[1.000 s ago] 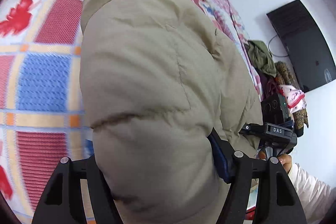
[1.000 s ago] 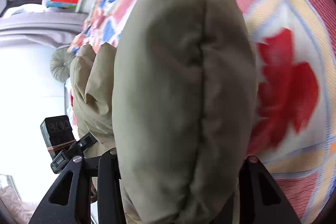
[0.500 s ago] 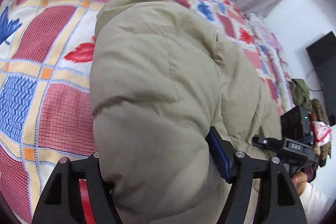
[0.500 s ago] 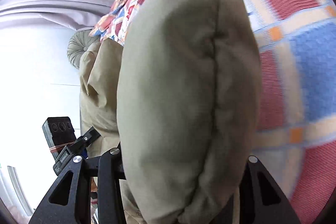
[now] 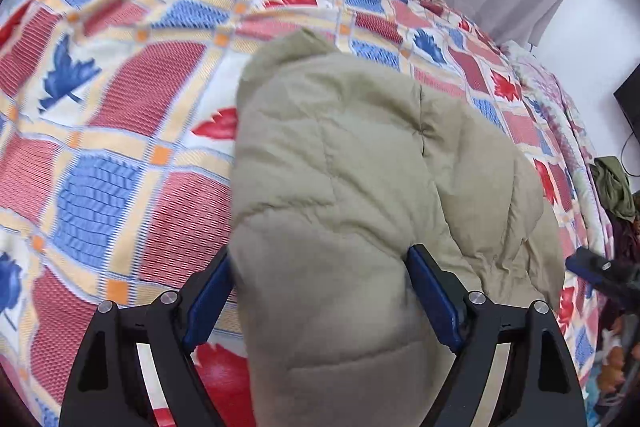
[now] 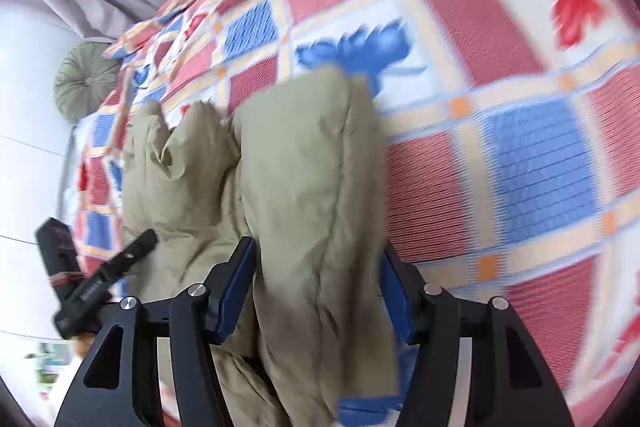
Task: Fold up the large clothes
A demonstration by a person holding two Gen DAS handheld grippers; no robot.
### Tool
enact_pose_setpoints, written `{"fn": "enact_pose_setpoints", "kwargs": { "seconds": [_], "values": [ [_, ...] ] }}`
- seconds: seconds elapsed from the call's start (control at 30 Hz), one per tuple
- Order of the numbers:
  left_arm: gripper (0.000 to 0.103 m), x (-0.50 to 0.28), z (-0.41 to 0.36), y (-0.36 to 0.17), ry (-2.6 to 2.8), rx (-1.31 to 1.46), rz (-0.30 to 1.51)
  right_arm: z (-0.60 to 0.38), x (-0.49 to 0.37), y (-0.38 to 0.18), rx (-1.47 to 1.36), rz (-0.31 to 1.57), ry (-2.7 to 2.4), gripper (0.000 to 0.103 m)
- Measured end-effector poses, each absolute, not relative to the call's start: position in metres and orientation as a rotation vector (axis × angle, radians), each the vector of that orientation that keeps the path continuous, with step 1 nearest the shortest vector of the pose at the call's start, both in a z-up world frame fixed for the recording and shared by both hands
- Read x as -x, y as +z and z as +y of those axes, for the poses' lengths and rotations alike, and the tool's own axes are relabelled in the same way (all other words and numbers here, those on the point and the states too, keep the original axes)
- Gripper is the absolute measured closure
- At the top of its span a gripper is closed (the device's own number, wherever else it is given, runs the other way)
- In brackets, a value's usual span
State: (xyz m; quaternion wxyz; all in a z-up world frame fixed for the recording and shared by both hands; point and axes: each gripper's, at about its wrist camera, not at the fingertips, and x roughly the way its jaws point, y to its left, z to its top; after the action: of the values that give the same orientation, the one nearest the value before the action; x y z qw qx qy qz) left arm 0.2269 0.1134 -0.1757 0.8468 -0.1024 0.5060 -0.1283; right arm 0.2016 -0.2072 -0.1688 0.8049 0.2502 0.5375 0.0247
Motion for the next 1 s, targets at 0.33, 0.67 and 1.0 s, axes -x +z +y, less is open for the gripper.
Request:
{"fn": "enact_pose_setpoints", "kwargs": {
  "seconds": [0.33,0.67,1.0],
  "values": [
    [0.016,-0.188,0.094,-0.169,-0.235,0.057,1.065,-0.184,-0.233,-0.143,-0.609,1.068,0.165,0.055],
    [0.014,-0.166,0.076,-0.182,-0.247,-0.017,1.09,-0.193,-0.216,-0.214,-0.617,1.238,-0.042,0.09],
    [0.014,-0.17,0.087,-0.186,-0.223,0.035,1.14,-0.189,-0.165,-0.165,-0.518,1.201,0.016,0.087]
  ]
}}
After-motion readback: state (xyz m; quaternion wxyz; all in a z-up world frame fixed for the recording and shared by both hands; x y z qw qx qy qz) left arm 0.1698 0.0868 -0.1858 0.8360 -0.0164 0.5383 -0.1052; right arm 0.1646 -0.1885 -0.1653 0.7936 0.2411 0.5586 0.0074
